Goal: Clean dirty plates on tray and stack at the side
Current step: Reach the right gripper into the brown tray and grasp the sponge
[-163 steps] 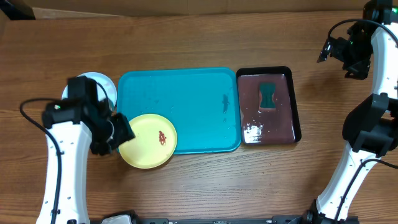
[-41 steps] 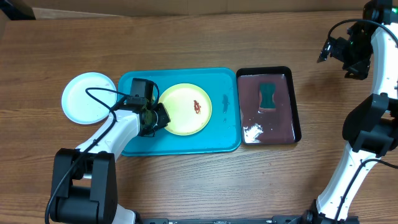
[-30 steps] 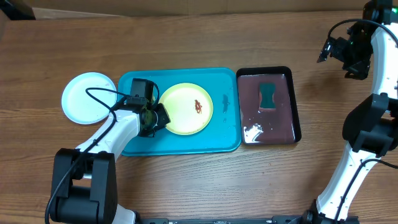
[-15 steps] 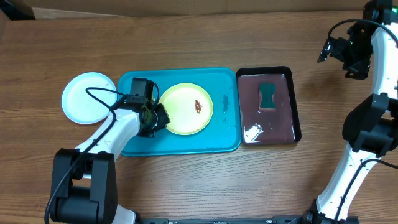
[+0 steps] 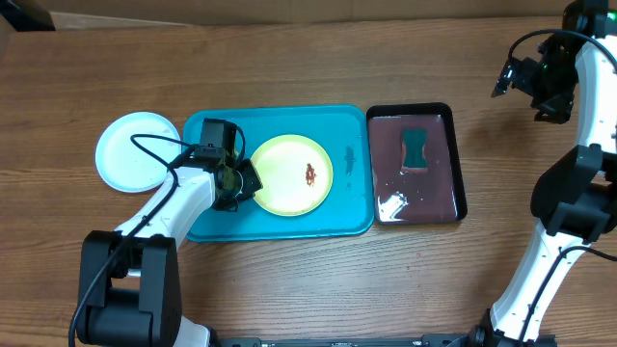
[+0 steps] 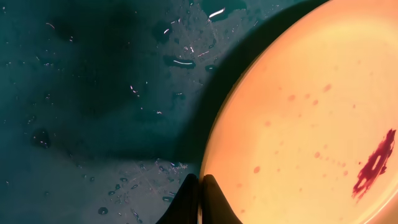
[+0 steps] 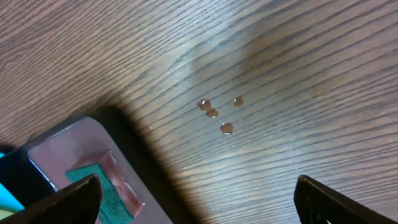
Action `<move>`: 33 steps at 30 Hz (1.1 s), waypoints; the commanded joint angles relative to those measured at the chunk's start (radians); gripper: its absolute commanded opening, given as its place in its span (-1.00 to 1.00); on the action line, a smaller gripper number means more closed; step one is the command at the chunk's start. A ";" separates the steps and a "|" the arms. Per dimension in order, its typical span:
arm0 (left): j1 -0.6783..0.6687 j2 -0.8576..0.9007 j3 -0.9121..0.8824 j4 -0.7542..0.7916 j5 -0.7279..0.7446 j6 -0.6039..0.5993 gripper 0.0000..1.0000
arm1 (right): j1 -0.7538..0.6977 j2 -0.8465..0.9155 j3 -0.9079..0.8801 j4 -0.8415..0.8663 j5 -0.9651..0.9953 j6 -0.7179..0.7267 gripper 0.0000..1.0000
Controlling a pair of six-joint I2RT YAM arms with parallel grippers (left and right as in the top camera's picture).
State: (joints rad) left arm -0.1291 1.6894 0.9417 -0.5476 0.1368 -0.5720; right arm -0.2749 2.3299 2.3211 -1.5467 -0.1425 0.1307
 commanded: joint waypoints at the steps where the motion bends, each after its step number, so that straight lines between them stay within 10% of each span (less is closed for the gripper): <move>1: 0.005 0.003 0.023 -0.007 -0.010 0.012 -0.89 | -0.002 -0.024 0.014 0.001 -0.006 -0.001 1.00; 18: 0.005 0.004 0.022 -0.021 -0.006 -0.082 -0.91 | 0.000 -0.024 0.015 -0.009 -0.214 0.038 1.00; 25: 0.004 0.004 0.022 -0.018 -0.006 -0.082 -0.92 | 0.048 -0.026 0.000 -0.148 -0.307 -0.108 0.29; 33: 0.004 0.004 0.022 -0.031 -0.006 -0.078 -0.92 | 0.240 -0.036 -0.100 -0.148 -0.102 -0.093 0.36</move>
State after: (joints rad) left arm -0.1291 1.6894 0.9436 -0.5690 0.1375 -0.6369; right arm -0.1108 2.3295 2.2574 -1.6947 -0.3405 0.0505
